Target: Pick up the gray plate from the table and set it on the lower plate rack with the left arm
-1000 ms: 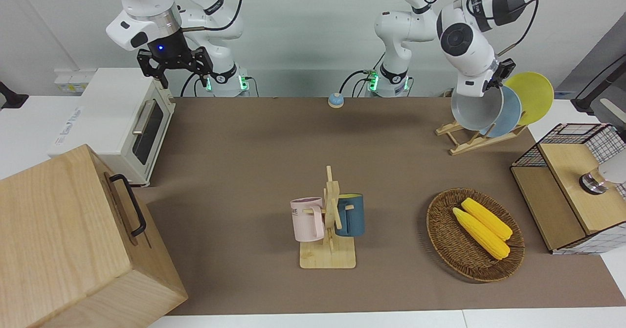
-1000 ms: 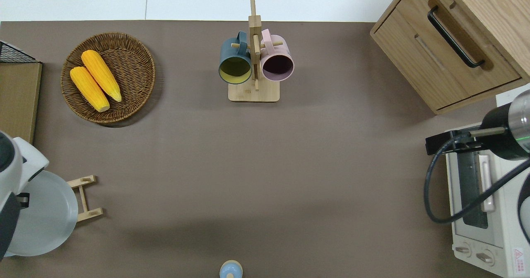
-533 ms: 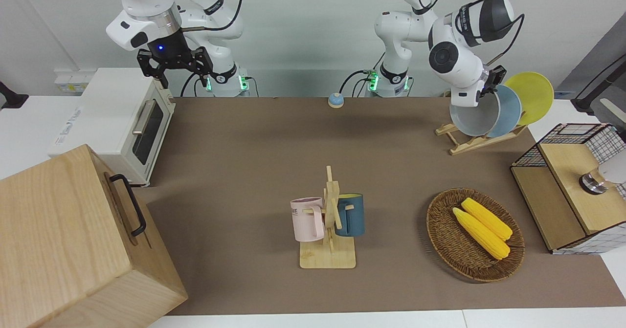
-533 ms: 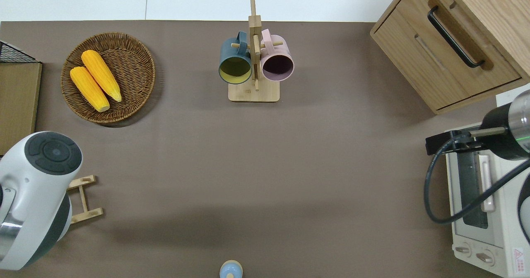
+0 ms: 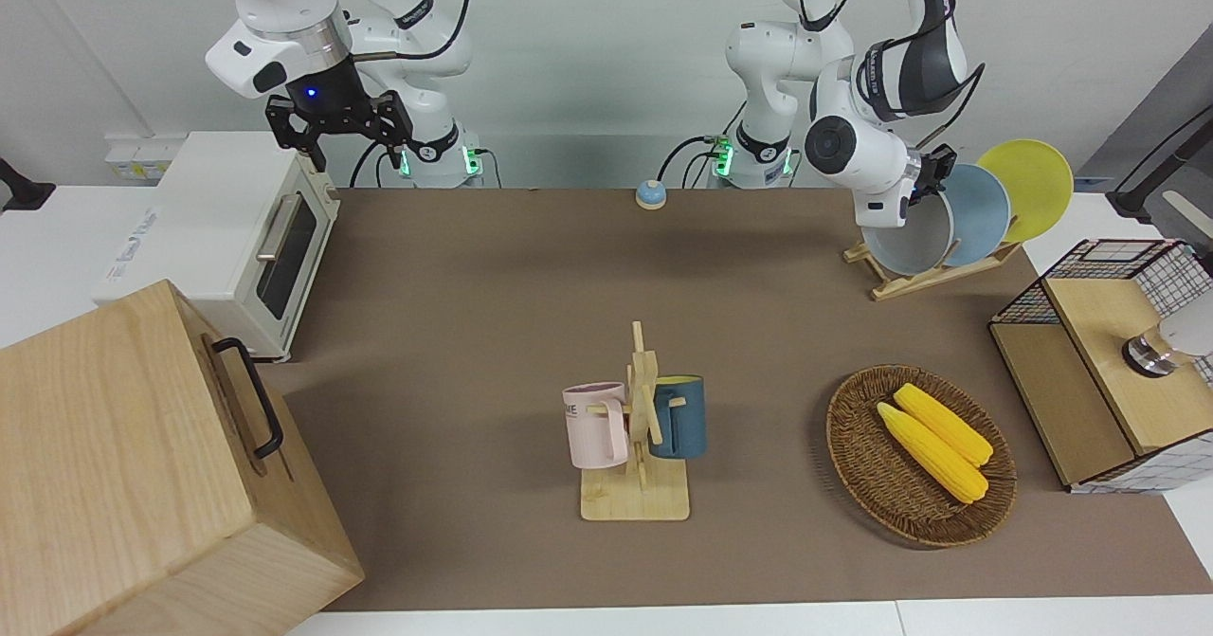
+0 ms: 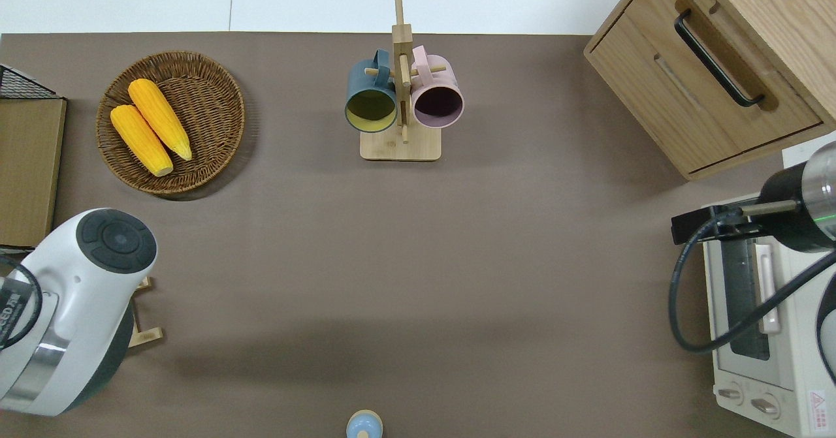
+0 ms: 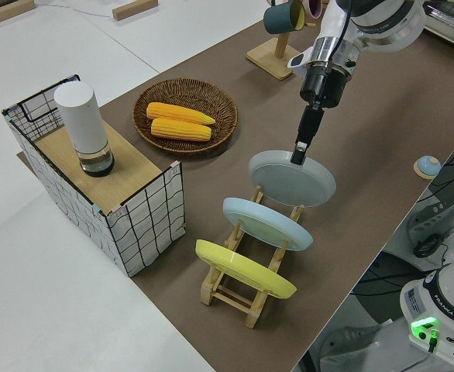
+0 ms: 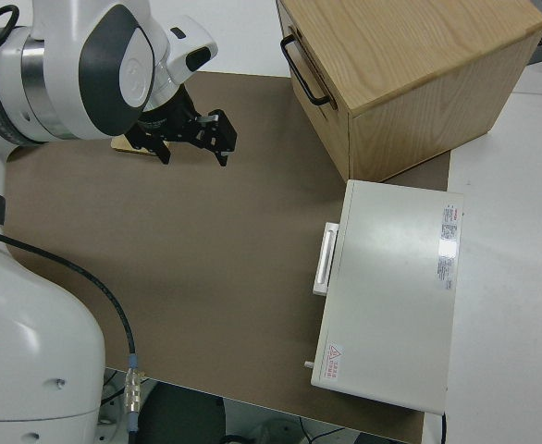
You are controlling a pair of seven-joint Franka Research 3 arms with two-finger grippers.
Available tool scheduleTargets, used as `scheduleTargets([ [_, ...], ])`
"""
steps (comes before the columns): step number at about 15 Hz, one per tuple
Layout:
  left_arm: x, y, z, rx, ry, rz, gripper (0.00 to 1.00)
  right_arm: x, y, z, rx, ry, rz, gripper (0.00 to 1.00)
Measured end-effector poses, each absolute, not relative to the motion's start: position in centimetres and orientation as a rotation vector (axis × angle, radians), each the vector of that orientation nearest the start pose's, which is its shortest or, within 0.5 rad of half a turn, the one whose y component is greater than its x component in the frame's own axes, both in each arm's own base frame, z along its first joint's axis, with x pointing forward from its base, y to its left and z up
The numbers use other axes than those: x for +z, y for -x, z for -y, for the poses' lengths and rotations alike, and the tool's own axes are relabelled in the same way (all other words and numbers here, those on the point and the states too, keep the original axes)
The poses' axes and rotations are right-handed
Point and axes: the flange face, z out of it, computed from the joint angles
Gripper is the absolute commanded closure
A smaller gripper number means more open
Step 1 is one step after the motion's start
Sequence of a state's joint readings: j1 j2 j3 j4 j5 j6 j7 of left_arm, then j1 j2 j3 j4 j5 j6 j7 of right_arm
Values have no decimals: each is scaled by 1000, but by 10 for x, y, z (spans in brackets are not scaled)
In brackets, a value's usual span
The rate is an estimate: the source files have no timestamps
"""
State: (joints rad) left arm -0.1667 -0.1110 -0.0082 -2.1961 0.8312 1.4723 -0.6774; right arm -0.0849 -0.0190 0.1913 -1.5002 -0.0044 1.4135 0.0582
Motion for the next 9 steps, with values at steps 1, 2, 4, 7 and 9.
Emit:
scheduleTargets([
  [1,431,-459,-5,217,2113,336,1000,654,-529,-57,106,3152,75,11],
  [2,429,-459,-5,218,2110,339,1000,654,-529,-57,106,3152,75,11],
  [4,424,-458,-5,224,2104,342,1000,654,-529,-57,106,3152,75,11],
  [7,412,-458,-5,228,2088,360,1000,654,-529,-57,106,3152,75,11],
  [9,404,-459,-2,230,2081,362,1000,654,-529,-57,106,3152,75,13],
])
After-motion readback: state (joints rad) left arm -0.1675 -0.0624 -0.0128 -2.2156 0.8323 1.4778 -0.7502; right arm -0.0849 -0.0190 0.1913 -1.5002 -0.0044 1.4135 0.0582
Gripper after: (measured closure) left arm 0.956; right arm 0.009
